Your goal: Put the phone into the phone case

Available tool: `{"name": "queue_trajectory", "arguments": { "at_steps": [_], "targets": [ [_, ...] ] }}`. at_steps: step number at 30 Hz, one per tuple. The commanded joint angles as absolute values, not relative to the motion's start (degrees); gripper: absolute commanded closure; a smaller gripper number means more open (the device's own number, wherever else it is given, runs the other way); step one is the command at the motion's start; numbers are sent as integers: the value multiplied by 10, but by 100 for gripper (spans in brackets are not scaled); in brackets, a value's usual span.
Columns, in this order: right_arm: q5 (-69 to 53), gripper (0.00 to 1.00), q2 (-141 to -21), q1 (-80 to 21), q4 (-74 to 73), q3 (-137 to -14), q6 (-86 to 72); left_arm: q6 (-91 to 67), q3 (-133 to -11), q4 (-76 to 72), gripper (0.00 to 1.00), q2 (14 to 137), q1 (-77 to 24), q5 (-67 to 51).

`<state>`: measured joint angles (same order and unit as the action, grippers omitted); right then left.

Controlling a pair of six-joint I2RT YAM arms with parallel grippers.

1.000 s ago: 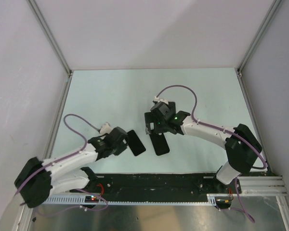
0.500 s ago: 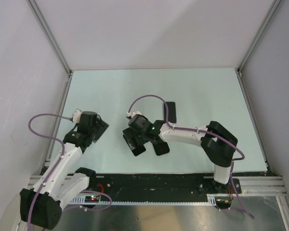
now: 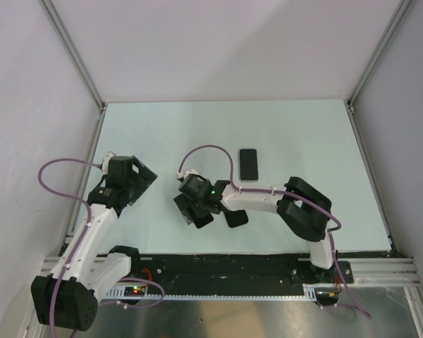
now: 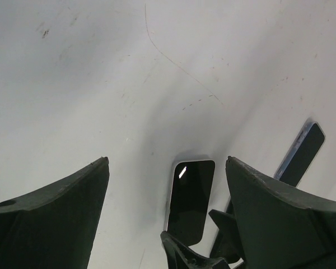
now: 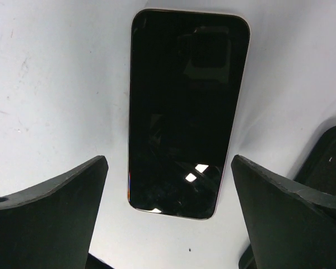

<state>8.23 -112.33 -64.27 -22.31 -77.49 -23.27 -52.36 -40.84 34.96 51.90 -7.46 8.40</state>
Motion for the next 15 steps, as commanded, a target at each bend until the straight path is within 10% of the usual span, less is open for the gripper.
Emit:
{"name": "queue_trajectory", "arguments": {
  "at_steps": [1,15],
  "targets": [
    [114,0,-1143,-654,-233,-813,-220,-502,-432,349,11,523,-69,71],
    [166,0,-1184,-667,-279,-855,-233,-506,-429,350,11,520,-68,59]
  ]
}}
